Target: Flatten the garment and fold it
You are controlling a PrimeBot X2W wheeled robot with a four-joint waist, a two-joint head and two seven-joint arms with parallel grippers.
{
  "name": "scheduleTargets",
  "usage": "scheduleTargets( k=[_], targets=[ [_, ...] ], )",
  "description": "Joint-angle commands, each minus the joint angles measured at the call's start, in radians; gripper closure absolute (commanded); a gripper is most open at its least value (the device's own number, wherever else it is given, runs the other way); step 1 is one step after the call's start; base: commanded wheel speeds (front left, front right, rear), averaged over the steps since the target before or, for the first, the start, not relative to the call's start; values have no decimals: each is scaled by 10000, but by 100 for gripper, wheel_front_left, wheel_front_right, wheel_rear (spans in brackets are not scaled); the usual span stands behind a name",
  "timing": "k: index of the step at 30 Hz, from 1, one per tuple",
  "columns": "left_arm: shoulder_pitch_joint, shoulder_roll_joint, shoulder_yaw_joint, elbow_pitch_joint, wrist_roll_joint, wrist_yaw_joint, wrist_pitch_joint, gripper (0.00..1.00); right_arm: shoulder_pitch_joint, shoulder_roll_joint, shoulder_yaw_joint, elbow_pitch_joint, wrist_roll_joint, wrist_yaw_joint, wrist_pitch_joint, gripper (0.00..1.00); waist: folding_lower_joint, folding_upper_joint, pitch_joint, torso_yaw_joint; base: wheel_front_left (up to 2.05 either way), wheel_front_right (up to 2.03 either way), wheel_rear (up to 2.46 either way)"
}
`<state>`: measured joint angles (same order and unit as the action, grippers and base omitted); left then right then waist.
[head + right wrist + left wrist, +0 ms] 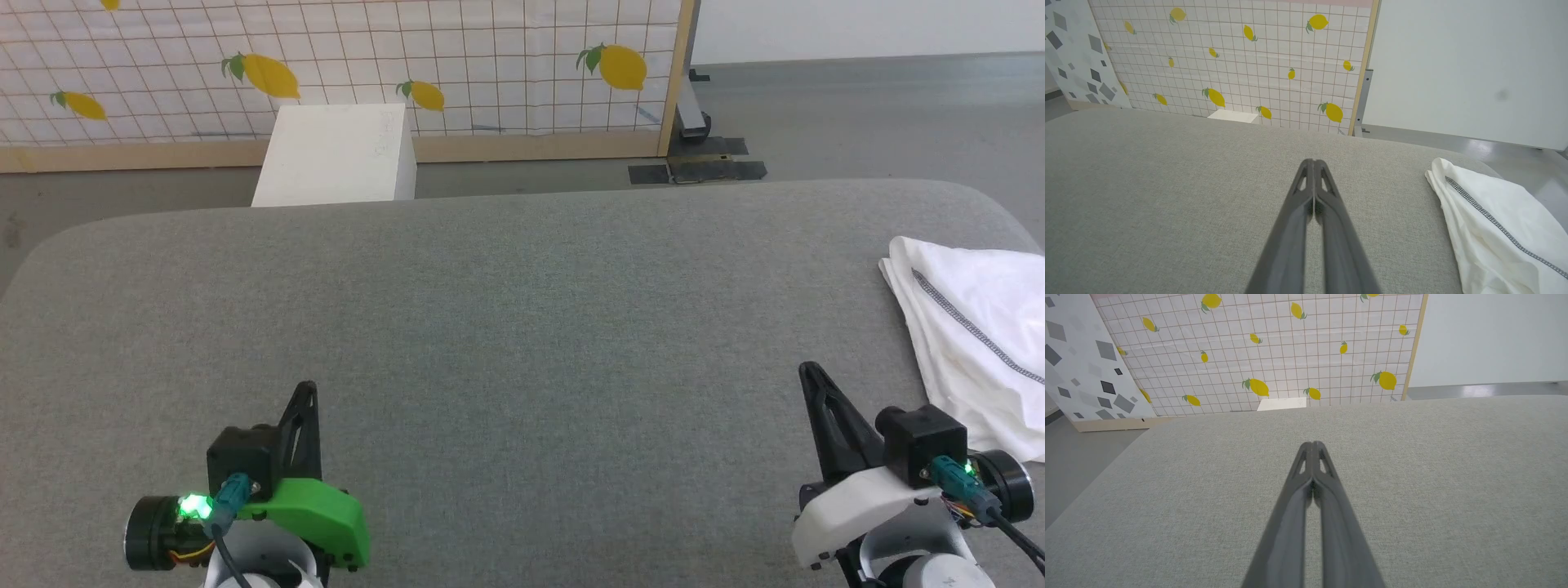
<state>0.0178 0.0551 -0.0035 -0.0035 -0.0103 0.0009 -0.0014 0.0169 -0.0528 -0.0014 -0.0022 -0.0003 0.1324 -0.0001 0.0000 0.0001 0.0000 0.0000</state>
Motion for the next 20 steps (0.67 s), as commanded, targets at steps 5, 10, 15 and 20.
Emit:
scheduleTargets(
  k=[5, 10, 15, 20],
  targets=[
    [-178, -49, 35, 35, 103, -9, 14, 100, -169, 26, 14, 22, 3, -17, 1, 100, 0, -1, 0, 0, 0, 0, 0],
    [-178, -49, 35, 35, 103, -9, 14, 100, -169, 26, 14, 22, 3, -17, 1, 100, 0, -1, 0, 0, 0, 0, 0],
    [-178, -49, 35, 35, 103, -9, 14, 100, -169, 26, 14, 22, 3, -17, 1, 100, 0, -1, 0, 0, 0, 0, 0],
    [-178, -49, 35, 35, 103, -9, 14, 100, -169, 26, 14, 22, 3, -17, 1, 100, 0, -1, 0, 0, 0, 0, 0]
  ],
)
